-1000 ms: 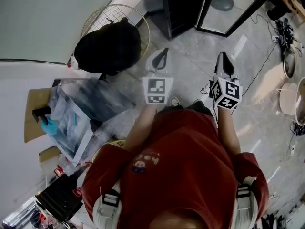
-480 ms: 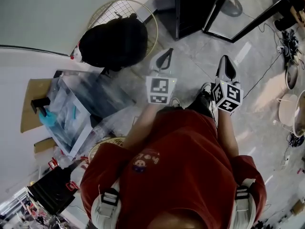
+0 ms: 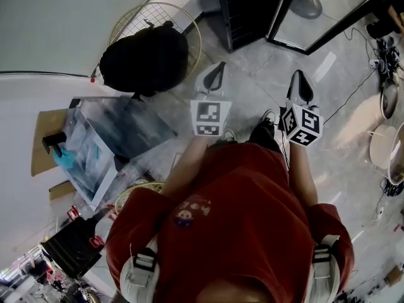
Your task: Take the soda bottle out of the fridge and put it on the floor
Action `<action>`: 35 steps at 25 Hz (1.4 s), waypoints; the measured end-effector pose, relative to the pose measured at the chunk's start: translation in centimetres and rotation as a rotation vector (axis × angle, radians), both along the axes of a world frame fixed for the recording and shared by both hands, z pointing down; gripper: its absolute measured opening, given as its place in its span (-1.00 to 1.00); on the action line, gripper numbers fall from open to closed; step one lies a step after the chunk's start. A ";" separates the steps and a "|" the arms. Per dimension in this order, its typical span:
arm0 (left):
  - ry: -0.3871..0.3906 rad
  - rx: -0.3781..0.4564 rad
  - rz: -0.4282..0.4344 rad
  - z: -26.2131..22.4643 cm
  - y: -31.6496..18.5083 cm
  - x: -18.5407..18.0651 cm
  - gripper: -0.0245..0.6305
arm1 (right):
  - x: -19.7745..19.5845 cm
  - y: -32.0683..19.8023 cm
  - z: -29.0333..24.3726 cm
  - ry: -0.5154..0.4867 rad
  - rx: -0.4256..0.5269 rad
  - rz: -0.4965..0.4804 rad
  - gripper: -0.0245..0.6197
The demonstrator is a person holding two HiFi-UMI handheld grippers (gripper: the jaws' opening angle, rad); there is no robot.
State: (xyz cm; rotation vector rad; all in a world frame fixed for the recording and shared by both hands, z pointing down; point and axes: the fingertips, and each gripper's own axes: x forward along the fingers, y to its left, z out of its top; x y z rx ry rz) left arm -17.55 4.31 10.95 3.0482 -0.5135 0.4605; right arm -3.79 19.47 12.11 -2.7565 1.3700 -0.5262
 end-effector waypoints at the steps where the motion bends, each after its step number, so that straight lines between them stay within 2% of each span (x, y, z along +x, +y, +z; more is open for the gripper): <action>1: -0.003 -0.001 -0.001 0.1 0.1 0.9 -0.93 | 0.9 0.2 0.1 -0.003 0.000 -0.002 -0.92; 9: -0.023 0.019 -0.016 -0.5 1.6 8.0 -0.93 | 8.1 0.8 0.4 -0.024 0.007 -0.035 -0.92; 23: -0.056 0.052 -0.101 -0.4 3.9 18.9 -0.93 | 19.7 2.1 1.5 -0.053 0.026 -0.130 -0.92; 29: -0.077 0.085 -0.129 0.1 4.8 21.6 -0.93 | 22.7 2.1 1.8 -0.037 0.002 -0.182 -0.92; 35: -0.071 0.038 -0.159 1.4 3.2 22.4 -0.93 | 23.6 -0.5 2.4 -0.038 -0.012 -0.221 -0.92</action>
